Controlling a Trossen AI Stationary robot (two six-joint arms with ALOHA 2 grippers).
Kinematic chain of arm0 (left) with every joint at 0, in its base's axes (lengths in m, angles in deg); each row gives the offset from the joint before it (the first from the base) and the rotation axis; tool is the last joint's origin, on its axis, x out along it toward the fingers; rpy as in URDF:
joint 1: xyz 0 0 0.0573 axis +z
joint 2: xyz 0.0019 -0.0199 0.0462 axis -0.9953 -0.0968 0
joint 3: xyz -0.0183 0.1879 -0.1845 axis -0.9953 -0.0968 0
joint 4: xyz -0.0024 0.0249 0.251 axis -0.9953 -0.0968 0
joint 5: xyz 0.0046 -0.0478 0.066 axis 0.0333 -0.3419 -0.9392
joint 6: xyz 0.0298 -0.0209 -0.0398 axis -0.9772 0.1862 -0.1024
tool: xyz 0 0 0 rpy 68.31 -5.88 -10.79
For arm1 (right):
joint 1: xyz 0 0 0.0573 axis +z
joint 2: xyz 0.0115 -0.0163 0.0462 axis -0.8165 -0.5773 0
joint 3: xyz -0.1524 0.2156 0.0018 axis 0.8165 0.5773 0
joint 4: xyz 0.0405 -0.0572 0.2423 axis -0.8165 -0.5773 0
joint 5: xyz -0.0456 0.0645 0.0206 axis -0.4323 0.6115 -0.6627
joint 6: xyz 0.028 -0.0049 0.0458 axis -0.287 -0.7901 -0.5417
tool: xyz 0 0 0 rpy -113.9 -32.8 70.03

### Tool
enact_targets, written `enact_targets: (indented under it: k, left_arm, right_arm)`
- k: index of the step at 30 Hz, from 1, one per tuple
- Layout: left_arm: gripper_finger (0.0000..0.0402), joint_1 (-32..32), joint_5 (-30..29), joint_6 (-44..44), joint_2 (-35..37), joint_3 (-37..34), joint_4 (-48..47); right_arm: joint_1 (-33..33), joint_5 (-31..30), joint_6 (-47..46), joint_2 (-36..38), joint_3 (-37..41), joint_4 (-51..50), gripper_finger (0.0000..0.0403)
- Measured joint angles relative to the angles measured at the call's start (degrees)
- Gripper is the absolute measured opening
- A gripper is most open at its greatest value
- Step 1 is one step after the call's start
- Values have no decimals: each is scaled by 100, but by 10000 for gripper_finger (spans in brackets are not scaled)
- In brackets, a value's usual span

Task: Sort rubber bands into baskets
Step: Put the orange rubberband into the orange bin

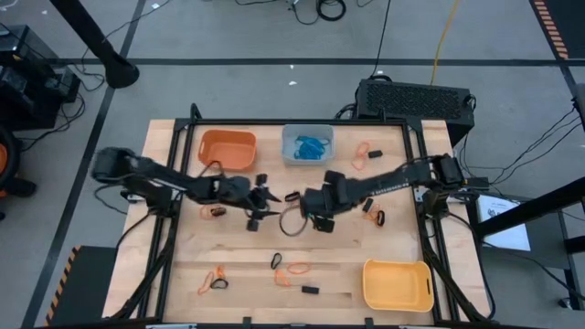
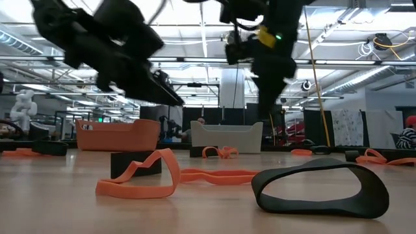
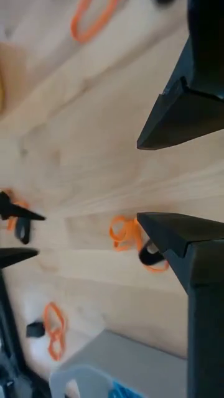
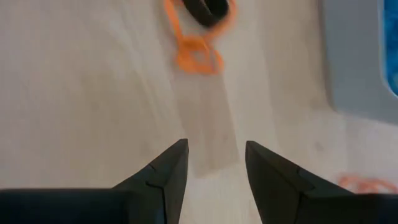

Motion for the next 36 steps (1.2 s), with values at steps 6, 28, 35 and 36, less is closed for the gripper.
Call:
enact_targets:
  k: [6, 28, 35, 36]
  left_arm:
    - [183, 1, -83, -240, -1372, 871, 92]
    - [176, 300, -753, -250, -2410, 1816, -681]
    - [112, 293, -713, -315, -2410, 1816, -713]
    - [97, 293, -717, -309, -2406, 1816, -713]
  right_arm:
    - [223, -901, -484, 259, 657, 166, 152]
    - [292, -886, -970, 4902, 4025, 2407, 152]
    - [70, -1398, -253, 4937, 4076, 2863, 152]
    - [29, -1395, -143, 4937, 4076, 2962, 152]
